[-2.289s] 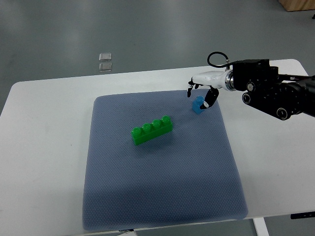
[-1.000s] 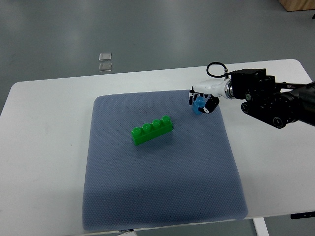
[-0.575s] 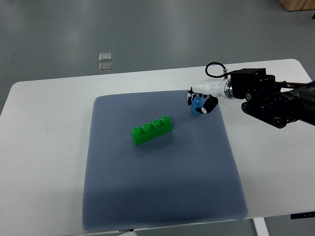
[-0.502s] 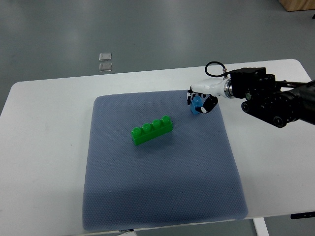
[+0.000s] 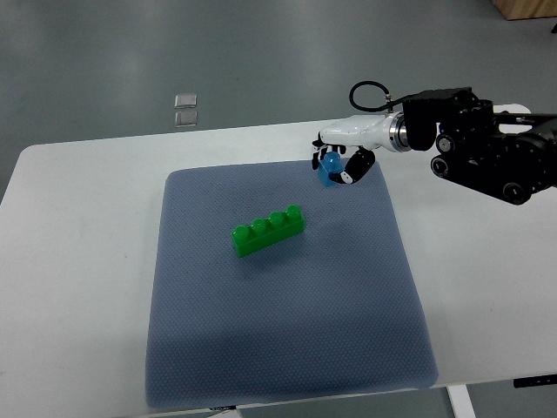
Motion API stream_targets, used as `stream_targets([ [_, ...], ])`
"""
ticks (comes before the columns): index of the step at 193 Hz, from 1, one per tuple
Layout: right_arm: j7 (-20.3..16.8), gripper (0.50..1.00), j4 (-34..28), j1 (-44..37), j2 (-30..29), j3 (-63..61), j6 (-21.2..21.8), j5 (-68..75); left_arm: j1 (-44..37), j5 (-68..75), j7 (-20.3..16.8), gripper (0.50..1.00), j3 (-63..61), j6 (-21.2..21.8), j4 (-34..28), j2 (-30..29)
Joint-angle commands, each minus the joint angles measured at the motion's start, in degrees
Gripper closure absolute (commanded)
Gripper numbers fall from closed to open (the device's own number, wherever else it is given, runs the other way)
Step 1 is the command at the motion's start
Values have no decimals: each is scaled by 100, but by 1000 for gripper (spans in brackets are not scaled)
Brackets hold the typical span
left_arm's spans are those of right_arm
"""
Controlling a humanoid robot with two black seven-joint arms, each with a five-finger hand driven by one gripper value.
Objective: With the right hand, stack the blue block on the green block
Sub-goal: 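Lift the blue block and carry it toward the green block, then lower the blue block onto the green block's studs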
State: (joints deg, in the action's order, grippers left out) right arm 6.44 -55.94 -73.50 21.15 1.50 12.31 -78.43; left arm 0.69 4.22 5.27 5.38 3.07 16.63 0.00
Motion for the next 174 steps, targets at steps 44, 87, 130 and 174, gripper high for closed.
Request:
stream_targets([
  [44,-187,885,-760,-402,56,8,237,583,2,0,0,500,-2,0,16,0],
  [87,-249,887,-1138,-692,3,8,246,917,2,0,0,500,-2,0,25,0],
  [130,-407,887,-1138,-674,-304,26,158,1005,2,0,0,500,-2,0,60,0],
  [174,-767,885,-1138,-463,-489,52,17,1013,2,0,0,500,-2,0,104,0],
])
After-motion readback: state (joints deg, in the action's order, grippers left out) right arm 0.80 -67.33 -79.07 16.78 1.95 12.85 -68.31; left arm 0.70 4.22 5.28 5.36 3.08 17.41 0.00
